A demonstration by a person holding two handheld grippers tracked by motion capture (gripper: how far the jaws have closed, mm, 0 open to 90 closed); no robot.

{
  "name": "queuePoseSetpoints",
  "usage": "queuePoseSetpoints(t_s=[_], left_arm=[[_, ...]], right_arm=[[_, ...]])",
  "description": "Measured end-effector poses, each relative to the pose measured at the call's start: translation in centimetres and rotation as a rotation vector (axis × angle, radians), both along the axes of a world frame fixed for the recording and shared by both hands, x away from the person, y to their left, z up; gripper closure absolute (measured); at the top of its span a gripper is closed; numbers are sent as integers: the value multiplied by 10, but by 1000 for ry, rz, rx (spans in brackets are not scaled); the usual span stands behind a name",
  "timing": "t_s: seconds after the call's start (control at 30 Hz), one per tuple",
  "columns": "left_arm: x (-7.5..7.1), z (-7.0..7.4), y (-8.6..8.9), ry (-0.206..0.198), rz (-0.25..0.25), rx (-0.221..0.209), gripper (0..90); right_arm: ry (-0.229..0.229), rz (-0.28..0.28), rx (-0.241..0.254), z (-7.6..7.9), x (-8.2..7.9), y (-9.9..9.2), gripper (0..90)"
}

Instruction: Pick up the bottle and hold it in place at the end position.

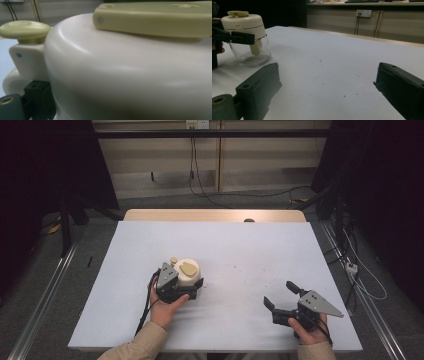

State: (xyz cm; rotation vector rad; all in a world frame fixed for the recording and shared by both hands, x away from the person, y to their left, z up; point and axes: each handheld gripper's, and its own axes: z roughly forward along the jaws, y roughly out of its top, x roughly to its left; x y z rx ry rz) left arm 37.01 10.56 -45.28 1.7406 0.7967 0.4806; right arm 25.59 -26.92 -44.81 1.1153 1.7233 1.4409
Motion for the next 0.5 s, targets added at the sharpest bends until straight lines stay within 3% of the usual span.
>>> queuePoseSetpoints(t_s=[0.2, 0.33, 0.5], left_arm=[[2, 1, 2, 8, -4, -9, 58], [0, 3, 1, -21, 0, 15, 59], [2, 8, 2, -26, -14, -7, 60]], right_arm=[[-7, 0, 1, 1, 0, 0, 46], [-7, 1, 0, 0, 0, -1, 46], [-10, 0, -5, 1, 0, -2, 47]])
